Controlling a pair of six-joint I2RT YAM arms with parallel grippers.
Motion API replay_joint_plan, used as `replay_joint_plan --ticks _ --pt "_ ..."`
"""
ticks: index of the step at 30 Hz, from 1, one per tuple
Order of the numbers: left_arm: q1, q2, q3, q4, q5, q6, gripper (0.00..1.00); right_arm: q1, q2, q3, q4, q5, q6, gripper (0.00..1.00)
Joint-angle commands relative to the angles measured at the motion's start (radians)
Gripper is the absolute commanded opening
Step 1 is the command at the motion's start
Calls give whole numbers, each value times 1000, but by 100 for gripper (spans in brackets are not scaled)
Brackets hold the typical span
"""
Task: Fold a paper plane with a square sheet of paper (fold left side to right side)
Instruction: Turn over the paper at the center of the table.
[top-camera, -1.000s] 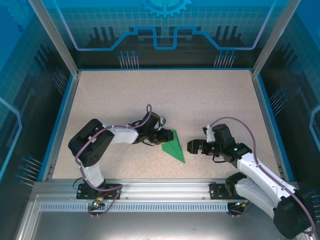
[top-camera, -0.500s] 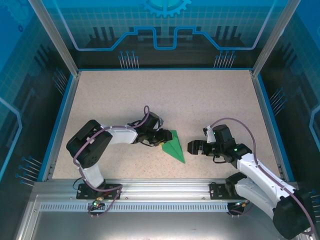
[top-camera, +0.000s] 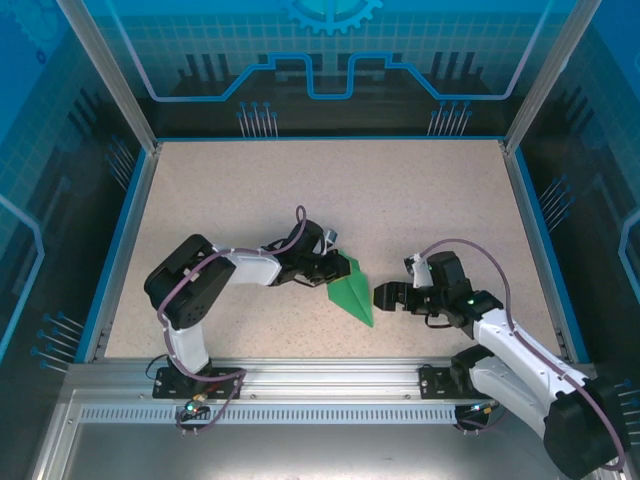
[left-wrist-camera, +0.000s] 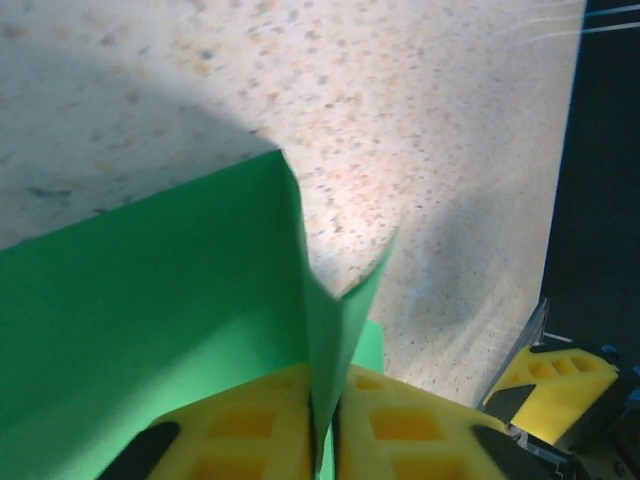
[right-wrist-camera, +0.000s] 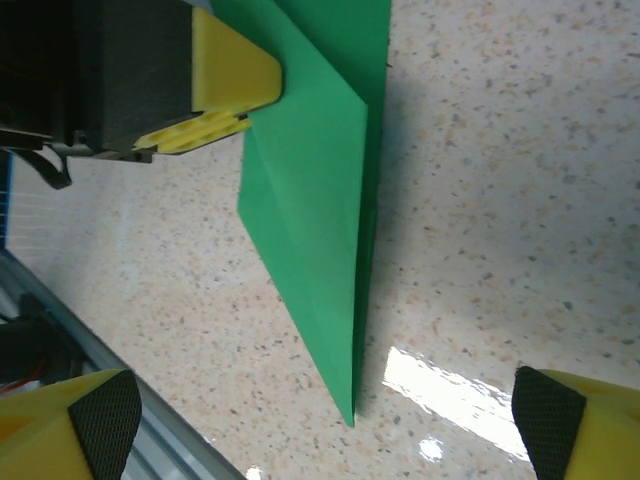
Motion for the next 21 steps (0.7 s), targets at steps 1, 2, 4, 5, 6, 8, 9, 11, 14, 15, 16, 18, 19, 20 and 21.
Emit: replay_joint_plan --ticks 1,2,4,5,6,8,9,11,14,15,16,18,19,20,21 --pt "-6 -97 25 36 21 59 10 -47 8 -21 107 -156 36 99" --pt "-7 -119 25 26 18 72 9 -60 13 -27 134 -193 48 99" --pt "-6 -177 22 12 13 94 7 -110 31 -43 201 -293 77 99" --pt "-4 -203 20 8 12 98 6 -127 39 -52 234 -339 92 99" --pt "-4 -234 19 4 11 100 5 -155 46 -61 283 -389 110 99" --pt "-5 -287 17 1 13 106 4 -193 67 -79 387 -502 150 99" --pt "-5 -314 21 -8 14 110 4 -208 81 -85 453 -563 173 99" --pt "-5 -354 35 -27 16 118 4 -220 113 -84 535 -654 204 99" --pt "-5 -399 53 -30 39 120 4 -217 141 -81 666 -729 262 99" --pt "-4 -409 61 -34 48 120 4 -215 141 -72 671 -736 266 99" --pt "-4 -419 68 -38 55 121 4 -215 135 -64 672 -739 264 99" --pt "-5 -433 72 -35 67 119 4 -210 124 -55 675 -737 268 99" --pt "-5 -440 72 -27 74 115 4 -205 122 -51 678 -730 276 99" --pt "-5 -442 70 -19 82 112 5 -201 122 -50 687 -722 289 99" --pt "-5 -445 67 -4 90 102 5 -192 127 -51 710 -713 311 99"
